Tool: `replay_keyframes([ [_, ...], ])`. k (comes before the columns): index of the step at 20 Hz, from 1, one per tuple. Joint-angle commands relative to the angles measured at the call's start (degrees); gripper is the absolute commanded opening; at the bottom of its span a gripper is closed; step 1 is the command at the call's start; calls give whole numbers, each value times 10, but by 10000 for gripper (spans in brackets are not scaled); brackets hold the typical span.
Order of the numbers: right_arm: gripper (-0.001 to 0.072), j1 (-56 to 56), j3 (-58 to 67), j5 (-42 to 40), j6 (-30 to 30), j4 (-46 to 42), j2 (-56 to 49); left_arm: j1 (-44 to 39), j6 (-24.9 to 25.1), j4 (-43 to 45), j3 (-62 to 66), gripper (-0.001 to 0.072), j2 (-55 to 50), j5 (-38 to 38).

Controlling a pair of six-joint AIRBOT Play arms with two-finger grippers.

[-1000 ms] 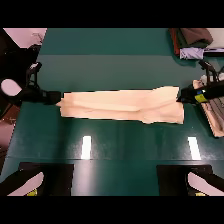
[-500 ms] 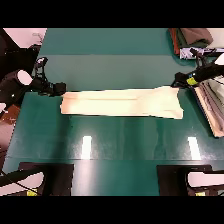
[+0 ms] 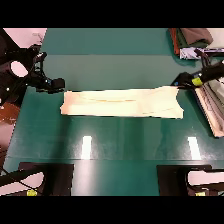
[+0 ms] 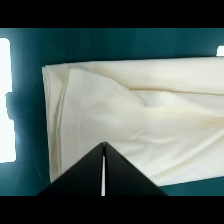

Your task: Fold the shirts.

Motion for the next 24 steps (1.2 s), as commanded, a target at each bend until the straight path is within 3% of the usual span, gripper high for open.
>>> replay_keyframes([
  [1,644,-71,-85,-2,-49,6,38,0,2,-31,8,24,0,-30],
  [2,686,-92,-100,-3,-54,6,38,0,2,-45,8,23,0,-27],
  [7,685,-164,-97,57,-117,82,-53,0,2,-80,8,24,-1,-33],
  [14,684,-141,-36,81,-140,122,-167,0,2,-96,7,24,-2,-43],
  [20,670,-95,-28,78,-151,126,-176,-60,2,-105,6,22,-5,-25],
  [22,529,-81,-28,80,-151,126,-176,-92,-2,-106,6,22,-5,14],
  [24,497,-71,-28,87,-151,126,-175,-118,-9,-106,6,22,-5,41],
])
